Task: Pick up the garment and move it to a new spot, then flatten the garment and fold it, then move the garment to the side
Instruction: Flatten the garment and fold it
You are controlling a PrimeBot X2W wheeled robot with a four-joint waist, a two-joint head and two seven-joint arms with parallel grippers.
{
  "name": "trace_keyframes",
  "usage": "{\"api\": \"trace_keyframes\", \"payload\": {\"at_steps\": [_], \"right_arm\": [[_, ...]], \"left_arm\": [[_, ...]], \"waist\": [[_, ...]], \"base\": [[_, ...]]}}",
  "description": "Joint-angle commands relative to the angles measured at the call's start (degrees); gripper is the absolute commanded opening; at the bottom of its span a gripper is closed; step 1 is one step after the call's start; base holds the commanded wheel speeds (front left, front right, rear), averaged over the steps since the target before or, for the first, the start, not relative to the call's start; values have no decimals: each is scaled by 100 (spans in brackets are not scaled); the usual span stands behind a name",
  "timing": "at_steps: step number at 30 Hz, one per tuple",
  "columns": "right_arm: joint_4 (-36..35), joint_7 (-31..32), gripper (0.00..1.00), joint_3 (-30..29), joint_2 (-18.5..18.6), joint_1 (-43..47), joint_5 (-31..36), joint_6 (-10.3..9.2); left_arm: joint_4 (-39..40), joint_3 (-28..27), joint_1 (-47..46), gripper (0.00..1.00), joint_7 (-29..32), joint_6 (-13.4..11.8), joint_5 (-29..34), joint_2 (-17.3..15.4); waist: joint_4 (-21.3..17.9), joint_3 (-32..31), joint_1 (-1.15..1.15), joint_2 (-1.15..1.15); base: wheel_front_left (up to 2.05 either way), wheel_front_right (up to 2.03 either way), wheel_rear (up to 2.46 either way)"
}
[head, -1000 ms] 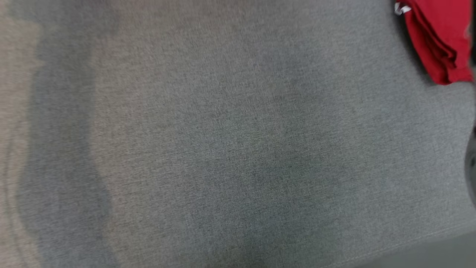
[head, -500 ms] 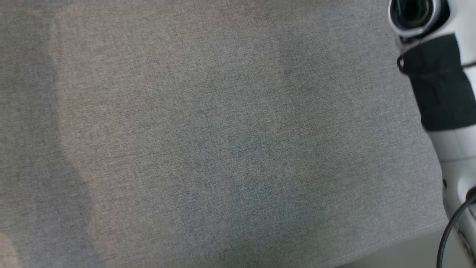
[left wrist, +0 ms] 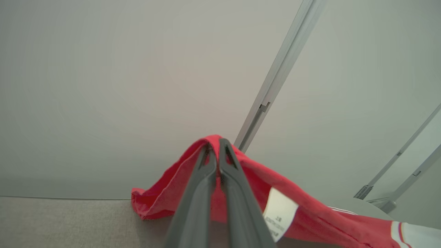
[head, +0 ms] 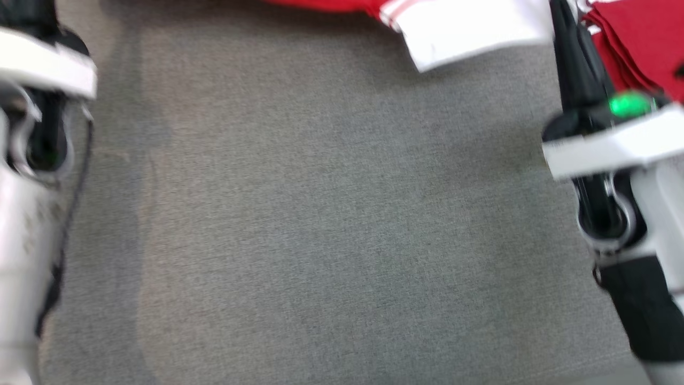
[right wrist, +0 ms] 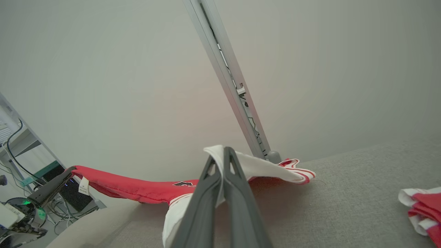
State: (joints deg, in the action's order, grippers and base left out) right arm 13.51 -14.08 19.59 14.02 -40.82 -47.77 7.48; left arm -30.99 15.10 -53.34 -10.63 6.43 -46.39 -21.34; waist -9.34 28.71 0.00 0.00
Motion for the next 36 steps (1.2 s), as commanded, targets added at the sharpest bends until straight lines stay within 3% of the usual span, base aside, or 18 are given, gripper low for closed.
{"api": "trace_keyframes", "payload": {"at_steps": [1, 2, 8, 15, 25, 36], "right_arm": [[-272, 40, 0, -205, 58, 521, 32, 3], [-577, 47, 0, -517, 33, 1143, 51, 3], [-1276, 172, 0, -1145, -290, 2674, 117, 3], [-1748, 414, 0, -1628, -877, 4169, 248, 3], [-2168, 686, 0, -1867, -1087, 5255, 322, 3], [-2494, 818, 0, -1939, -1103, 5848, 156, 3]], "left_arm": [[417, -27, 517, 0, -8, -110, -125, 52], [946, -53, 1148, 0, -28, -237, -222, 107], [1961, -55, 2661, 0, -131, -567, -366, 204], [2506, -198, 4286, 0, -343, -853, -501, 427], [2501, -126, 5375, 0, -428, -758, -537, 845], [3408, -173, 6303, 0, -299, -909, -520, 736]], "waist": [[207, -267, 0, 0], [290, -382, 0, 0], [438, -668, 0, 0], [481, -1100, 0, 0], [497, -1649, 0, 0], [304, -1785, 0, 0]], "base": [[0, 0, 0], [0, 0, 0], [0, 0, 0], [0, 0, 0], [0, 0, 0], [0, 0, 0]]}}
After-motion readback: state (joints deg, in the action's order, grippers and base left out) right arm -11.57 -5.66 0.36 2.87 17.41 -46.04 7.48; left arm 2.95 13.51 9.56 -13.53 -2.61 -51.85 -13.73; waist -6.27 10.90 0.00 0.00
